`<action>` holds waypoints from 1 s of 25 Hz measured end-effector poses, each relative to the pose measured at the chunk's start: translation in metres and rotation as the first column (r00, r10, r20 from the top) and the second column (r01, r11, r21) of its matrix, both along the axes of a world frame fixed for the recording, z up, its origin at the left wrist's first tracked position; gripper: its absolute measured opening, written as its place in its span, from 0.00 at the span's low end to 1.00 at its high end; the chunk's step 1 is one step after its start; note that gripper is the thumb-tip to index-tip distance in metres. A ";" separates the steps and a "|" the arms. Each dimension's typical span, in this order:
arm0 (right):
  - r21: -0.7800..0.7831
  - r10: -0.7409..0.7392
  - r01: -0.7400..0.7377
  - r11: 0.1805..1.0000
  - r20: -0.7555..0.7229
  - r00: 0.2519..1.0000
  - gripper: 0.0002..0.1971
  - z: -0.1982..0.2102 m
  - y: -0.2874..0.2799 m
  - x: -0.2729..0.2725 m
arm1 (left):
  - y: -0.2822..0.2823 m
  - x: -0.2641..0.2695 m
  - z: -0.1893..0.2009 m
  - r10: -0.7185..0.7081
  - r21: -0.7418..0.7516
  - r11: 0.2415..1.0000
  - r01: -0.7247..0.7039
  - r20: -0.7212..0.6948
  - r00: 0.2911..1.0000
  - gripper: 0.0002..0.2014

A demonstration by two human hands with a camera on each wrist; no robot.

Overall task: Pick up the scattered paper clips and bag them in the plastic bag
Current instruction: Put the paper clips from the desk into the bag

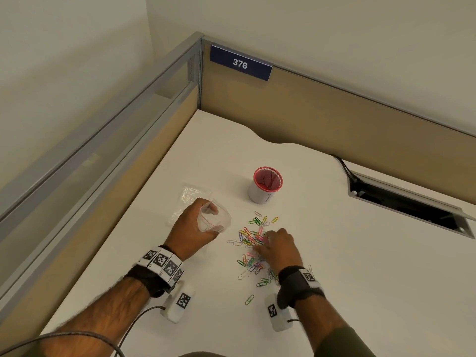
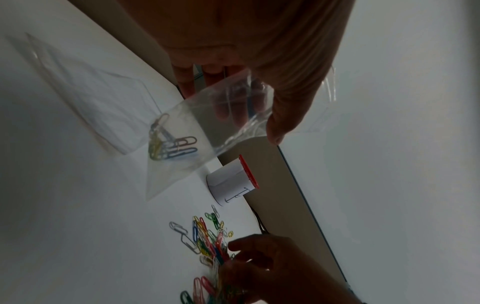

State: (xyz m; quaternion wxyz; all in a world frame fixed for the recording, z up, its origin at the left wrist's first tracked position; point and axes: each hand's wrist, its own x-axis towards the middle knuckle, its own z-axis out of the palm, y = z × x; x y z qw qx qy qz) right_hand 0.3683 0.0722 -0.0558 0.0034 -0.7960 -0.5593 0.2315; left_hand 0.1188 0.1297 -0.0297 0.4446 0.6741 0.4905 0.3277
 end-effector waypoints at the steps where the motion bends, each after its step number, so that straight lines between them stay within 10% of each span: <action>1: -0.007 0.055 -0.055 0.998 0.035 0.998 0.19 -0.001 0.000 -0.005 | -0.001 0.001 0.000 -0.004 0.001 1.000 0.004 -0.002 1.000 0.21; 18: -0.009 0.222 -0.224 0.975 0.153 0.963 0.09 0.007 -0.003 -0.007 | 0.006 0.012 0.001 -0.023 0.002 1.000 0.023 -0.023 0.999 0.22; 25: 0.137 0.038 -0.034 0.990 -0.025 0.999 0.08 0.040 0.010 -0.001 | 0.011 0.017 0.003 -0.034 0.000 0.999 0.034 -0.022 0.999 0.21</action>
